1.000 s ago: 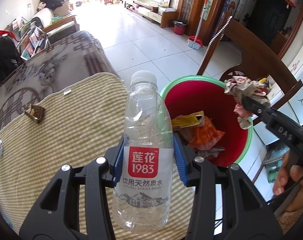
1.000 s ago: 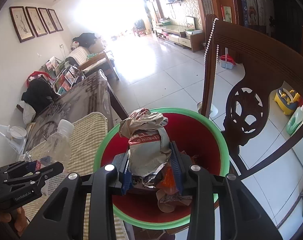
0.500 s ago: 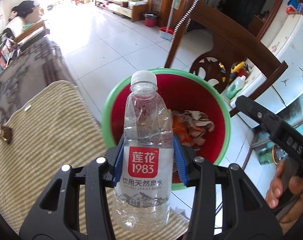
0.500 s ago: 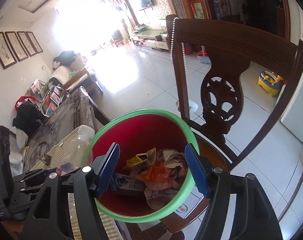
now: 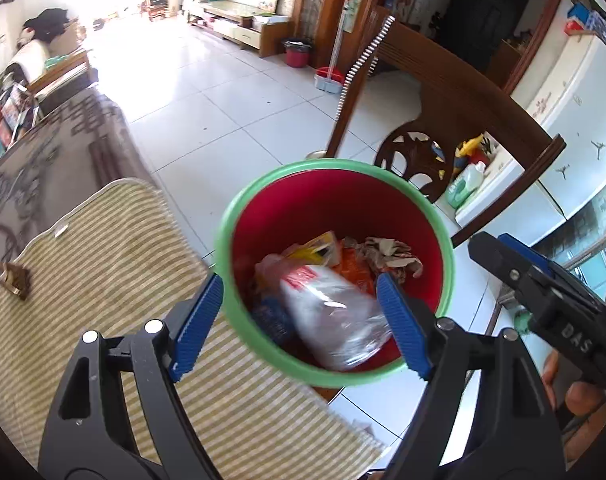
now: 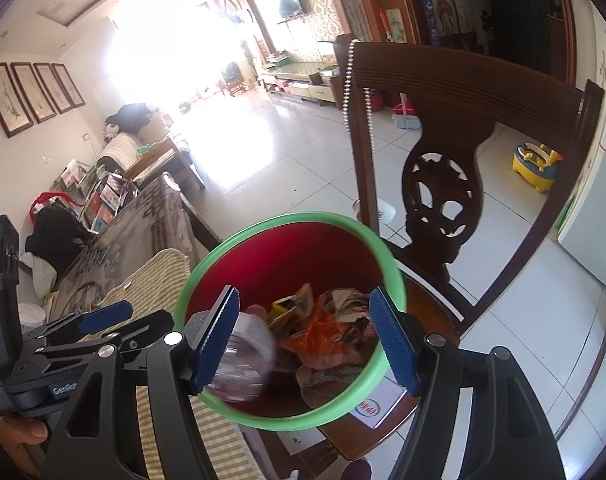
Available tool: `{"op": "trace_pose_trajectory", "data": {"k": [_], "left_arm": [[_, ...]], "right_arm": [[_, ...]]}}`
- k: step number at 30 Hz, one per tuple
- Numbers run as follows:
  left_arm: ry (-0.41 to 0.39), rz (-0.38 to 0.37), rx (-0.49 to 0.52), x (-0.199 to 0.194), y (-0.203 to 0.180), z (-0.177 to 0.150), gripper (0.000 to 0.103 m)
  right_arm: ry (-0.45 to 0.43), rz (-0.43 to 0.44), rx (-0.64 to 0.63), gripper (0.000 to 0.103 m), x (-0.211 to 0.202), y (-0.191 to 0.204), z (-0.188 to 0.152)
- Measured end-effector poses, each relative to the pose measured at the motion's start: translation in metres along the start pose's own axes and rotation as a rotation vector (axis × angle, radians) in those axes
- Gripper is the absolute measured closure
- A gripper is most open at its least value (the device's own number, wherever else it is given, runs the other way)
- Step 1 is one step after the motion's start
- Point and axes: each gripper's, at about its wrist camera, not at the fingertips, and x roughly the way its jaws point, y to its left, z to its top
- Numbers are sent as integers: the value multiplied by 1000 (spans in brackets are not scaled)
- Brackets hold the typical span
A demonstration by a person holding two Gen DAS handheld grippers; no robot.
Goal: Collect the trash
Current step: 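Open the left tool over the bucket to drop the water bottle, then grasp the silver crumpled foil with the left tool while the right grasps the brown box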
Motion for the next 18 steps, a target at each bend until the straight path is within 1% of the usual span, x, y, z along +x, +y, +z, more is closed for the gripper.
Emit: {"op": "trace_pose_trajectory", "data": {"k": [4, 8, 11, 12, 13, 14, 18], "left_arm": [[-21, 43, -62, -19, 30, -14, 24], [-34, 110, -136, -39, 75, -30, 23], [-38, 172, -218, -54, 119, -48, 22], [-37, 203, -259, -61, 141, -56, 22], [-35, 219, -282, -64, 153, -61, 21], [-27, 248, -320, -69, 174, -71, 21], [-11, 333, -430, -87, 237, -101, 21]], "right_arm": [[11, 30, -43, 37, 6, 27, -3], [30, 63, -92, 37, 14, 61, -7], [46, 84, -117, 37, 21, 82, -12], [52, 93, -129, 37, 23, 91, -14], [58, 100, -141, 37, 25, 100, -16], [61, 106, -151, 37, 27, 107, -18], [79, 128, -195, 37, 35, 146, -28]]}}
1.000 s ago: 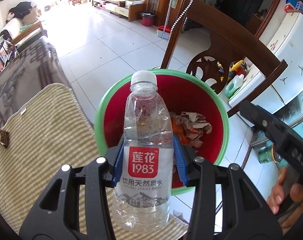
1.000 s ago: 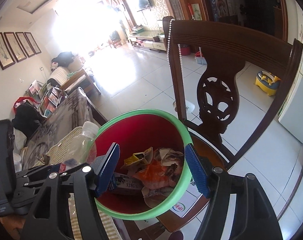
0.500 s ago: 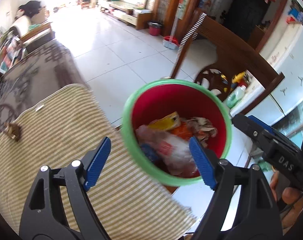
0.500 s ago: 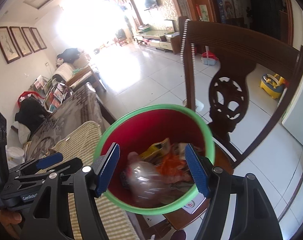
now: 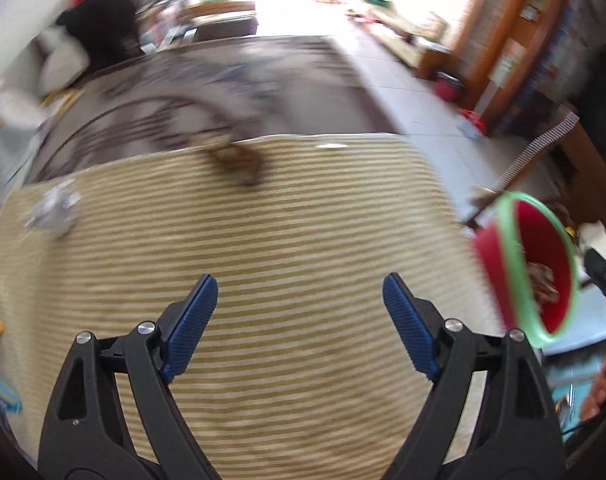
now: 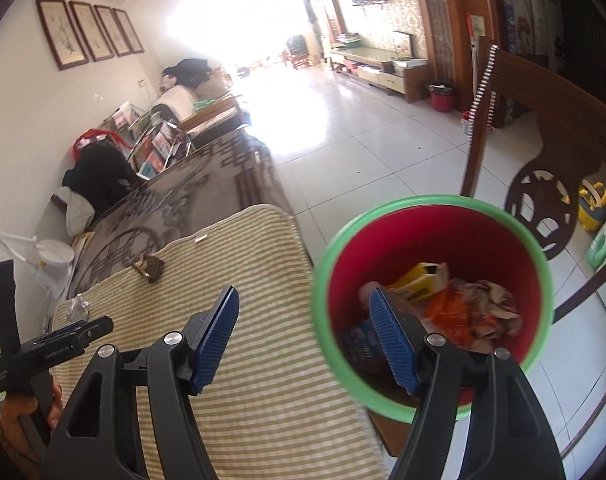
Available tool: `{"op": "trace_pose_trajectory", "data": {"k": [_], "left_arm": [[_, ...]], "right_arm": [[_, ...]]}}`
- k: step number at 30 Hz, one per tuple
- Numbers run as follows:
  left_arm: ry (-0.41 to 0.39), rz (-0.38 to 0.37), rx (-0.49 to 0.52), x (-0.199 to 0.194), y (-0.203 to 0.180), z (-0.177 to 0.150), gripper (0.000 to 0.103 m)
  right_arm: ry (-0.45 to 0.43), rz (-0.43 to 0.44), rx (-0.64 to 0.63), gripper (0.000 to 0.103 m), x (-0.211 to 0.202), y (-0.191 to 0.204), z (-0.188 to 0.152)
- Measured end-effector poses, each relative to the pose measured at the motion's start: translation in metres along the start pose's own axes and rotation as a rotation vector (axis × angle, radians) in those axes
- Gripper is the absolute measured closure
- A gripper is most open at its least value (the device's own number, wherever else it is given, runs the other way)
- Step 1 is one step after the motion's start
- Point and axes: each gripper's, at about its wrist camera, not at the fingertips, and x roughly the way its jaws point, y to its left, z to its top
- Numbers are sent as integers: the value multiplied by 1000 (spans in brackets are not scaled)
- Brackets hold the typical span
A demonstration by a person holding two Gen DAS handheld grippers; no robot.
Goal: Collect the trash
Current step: 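Grasp the silver crumpled foil with the left tool while the right grasps the brown box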
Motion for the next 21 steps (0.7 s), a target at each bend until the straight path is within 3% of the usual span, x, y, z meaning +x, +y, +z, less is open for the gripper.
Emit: {"op": "trace_pose_trajectory", "data": {"k": [5, 11, 19, 21], "left_arm": [[-27, 154, -113, -3, 102, 8, 21], [-45, 283, -215, 10, 208, 40, 20], [105, 283, -155, 85, 256, 66, 20], [120, 275, -153, 95, 259, 63, 29]], "right_arm": [[18, 17, -39, 37, 13, 45, -5], [49, 19, -67, 37, 29, 96, -18], [81, 0, -79, 37, 45, 148, -32], [83, -12, -83, 37, 47, 156, -35]]}}
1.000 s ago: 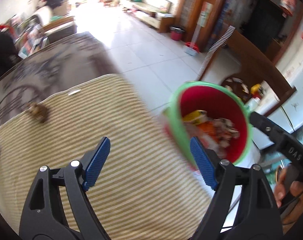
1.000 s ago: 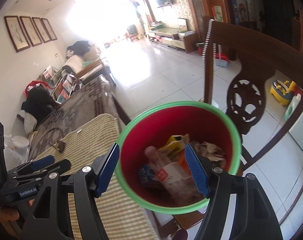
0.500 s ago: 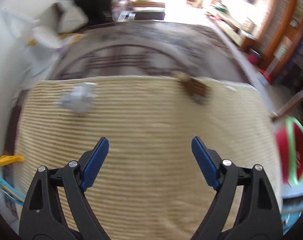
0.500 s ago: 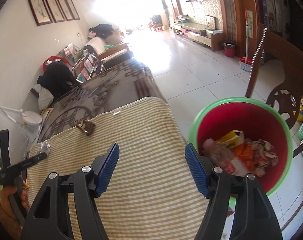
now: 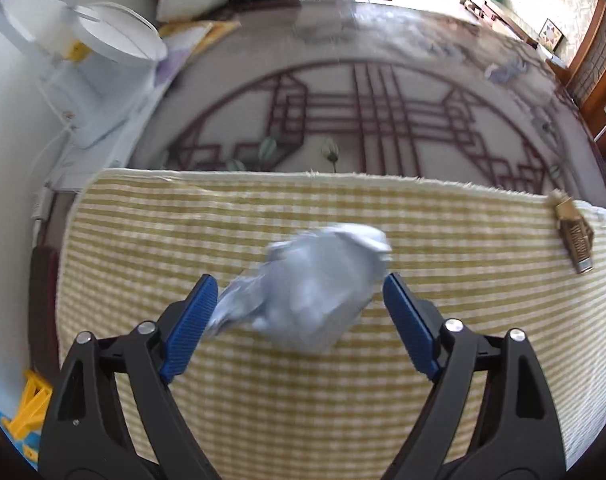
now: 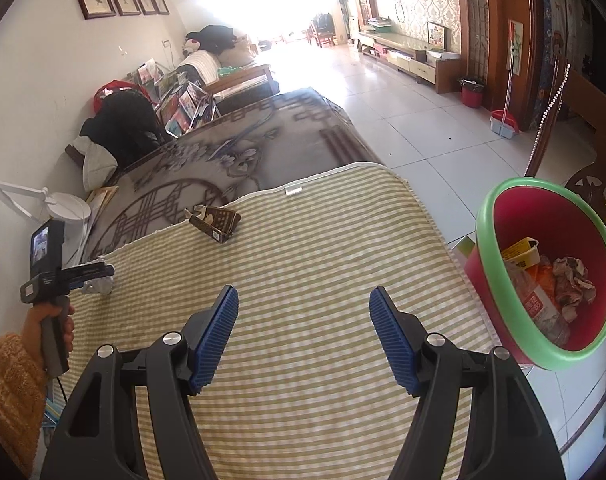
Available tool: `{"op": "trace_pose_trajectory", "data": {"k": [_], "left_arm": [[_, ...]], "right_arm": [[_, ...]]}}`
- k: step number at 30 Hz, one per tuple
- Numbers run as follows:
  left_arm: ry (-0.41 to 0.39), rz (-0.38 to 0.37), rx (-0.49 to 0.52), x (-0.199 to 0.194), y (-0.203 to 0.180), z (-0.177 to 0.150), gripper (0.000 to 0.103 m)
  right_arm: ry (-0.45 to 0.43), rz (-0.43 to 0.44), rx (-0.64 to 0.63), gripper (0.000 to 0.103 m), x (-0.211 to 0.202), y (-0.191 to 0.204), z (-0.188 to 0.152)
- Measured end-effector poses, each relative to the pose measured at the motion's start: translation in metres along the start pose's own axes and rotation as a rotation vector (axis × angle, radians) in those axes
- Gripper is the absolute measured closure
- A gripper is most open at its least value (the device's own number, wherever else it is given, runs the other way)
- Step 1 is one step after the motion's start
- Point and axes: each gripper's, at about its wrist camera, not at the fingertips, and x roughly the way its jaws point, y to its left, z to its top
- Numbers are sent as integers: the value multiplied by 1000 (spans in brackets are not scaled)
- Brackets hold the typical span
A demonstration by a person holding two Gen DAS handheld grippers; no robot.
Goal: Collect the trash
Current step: 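Grasp the silver crumpled foil with the left tool while the right grasps the brown box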
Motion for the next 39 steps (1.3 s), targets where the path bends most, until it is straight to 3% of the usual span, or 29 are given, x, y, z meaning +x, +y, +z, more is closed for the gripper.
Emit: {"op": "trace_pose_trajectory", "data": {"k": [3, 6, 13, 19, 25, 26, 28, 29, 30, 34, 39], "left_arm": [[-18, -1, -13, 6, 6, -2, 48], [-44, -45, -18, -4, 12, -5, 60], [-10, -182, -25, -29, 7, -59, 61], [24, -203, 8, -39, 10, -96, 60], [47, -190, -12, -37, 14, -101, 40], [48, -183, -15, -36, 15, -102, 36], [48, -178, -18, -36, 16, -102, 35], [49, -175, -18, -35, 17, -102, 35], [49, -172, -17, -35, 17, -101, 34], [48, -169, -9, -34, 15, -99, 34], [37, -151, 8, -31, 13, -96, 35]], "right_arm": [[8, -14, -12, 37, 6, 11, 3], [16, -10, -55, 37, 21, 32, 15], [112, 22, -238, 37, 113, 101, 56], [183, -94, -466, 37, 197, 146, 65], [249, -128, -536, 38, 248, 162, 62], [243, -136, -542, 41, 250, 164, 62], [205, -172, -583, 74, 252, 170, 62], [198, -155, -594, 79, 251, 173, 63], [196, -147, -595, 90, 249, 175, 64], [182, -88, -551, 91, 233, 173, 67], [195, 63, -459, 91, 186, 168, 54]]}}
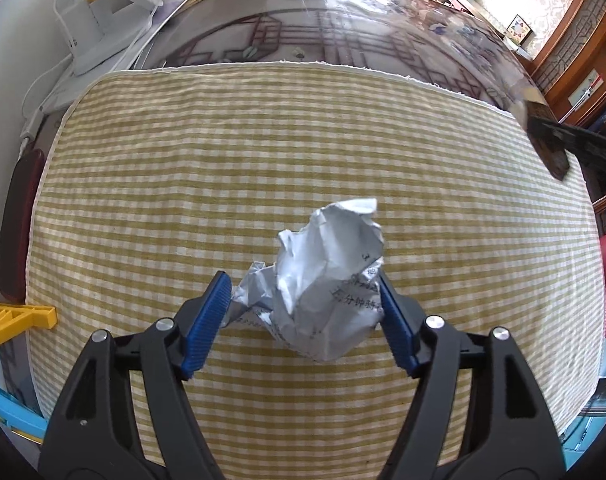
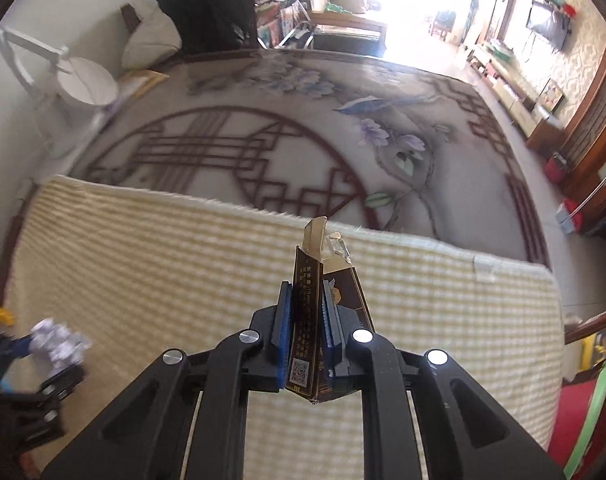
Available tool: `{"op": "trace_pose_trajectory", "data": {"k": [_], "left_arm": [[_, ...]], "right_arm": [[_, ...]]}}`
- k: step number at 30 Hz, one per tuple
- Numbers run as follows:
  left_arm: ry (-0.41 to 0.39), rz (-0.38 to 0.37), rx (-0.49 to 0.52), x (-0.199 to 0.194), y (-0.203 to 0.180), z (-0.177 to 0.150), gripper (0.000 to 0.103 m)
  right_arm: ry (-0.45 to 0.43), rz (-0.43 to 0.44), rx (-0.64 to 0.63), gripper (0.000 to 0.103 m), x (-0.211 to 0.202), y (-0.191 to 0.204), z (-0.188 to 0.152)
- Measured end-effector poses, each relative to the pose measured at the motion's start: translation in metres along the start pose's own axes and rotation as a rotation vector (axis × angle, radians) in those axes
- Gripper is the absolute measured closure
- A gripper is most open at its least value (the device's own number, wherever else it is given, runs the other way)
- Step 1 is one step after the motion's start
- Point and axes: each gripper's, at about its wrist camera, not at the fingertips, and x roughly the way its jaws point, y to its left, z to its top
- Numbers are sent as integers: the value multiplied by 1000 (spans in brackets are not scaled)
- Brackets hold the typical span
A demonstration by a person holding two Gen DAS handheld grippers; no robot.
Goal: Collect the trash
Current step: 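Grasp the silver crumpled foil with the left tool while the right grasps the brown box, then lift and carry the foil toward the bucket with the left tool while the right carries the box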
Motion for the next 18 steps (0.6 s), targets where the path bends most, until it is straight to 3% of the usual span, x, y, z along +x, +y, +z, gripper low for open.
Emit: {"op": "trace_pose_trajectory", "data": {"k": [9, 18], "left_arm": [[-40, 16, -10, -8, 2, 1, 56], [-49, 12, -42, -17, 6, -8, 61]], "right_arm": [[-28, 140, 24, 90, -61, 43, -55], [-57, 171, 64, 90, -79, 60, -72]]}}
